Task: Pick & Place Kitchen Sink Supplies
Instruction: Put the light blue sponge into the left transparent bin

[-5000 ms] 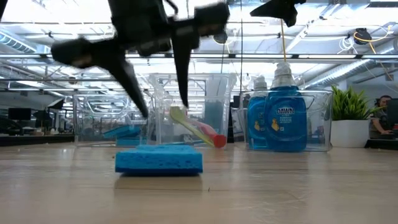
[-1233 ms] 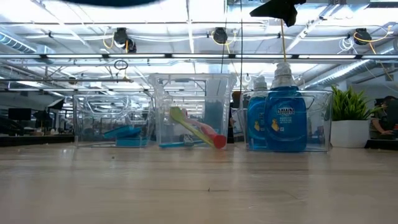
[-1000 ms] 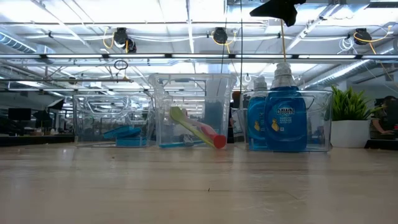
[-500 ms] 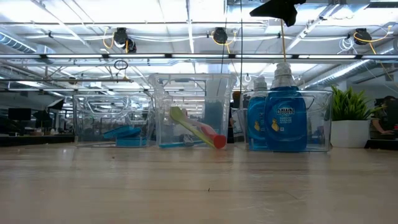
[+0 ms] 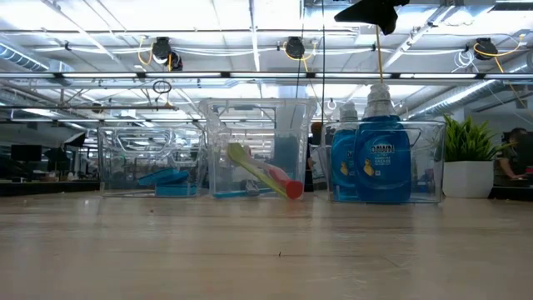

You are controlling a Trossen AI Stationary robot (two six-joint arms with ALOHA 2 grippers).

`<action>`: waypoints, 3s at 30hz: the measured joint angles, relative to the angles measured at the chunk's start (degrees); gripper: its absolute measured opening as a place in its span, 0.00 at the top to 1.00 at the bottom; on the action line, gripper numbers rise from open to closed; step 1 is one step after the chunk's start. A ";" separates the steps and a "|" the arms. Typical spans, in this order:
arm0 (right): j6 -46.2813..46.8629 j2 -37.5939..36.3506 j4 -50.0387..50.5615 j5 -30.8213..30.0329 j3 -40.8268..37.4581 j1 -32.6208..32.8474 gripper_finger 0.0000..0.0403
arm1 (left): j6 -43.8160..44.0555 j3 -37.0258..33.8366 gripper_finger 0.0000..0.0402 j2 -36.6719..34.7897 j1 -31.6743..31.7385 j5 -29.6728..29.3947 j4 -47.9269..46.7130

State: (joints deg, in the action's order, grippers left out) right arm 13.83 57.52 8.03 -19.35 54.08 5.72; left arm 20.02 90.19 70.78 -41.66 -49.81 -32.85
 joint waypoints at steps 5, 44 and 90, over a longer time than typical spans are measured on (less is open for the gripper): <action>0.02 0.00 0.00 0.00 0.00 0.00 0.47 | 21.62 0.02 1.00 0.46 5.50 -1.40 -16.56; 0.43 0.00 -0.04 -0.02 0.00 -0.01 0.47 | 20.19 -11.71 1.00 7.74 73.70 30.02 -31.16; 0.46 0.00 -0.04 -0.02 0.00 -0.28 0.47 | 27.73 -41.38 0.79 7.89 72.27 41.00 -3.09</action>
State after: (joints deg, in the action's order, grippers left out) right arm 14.28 57.52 7.99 -19.38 54.08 5.43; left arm 47.75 48.82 78.67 30.61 -8.81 -35.94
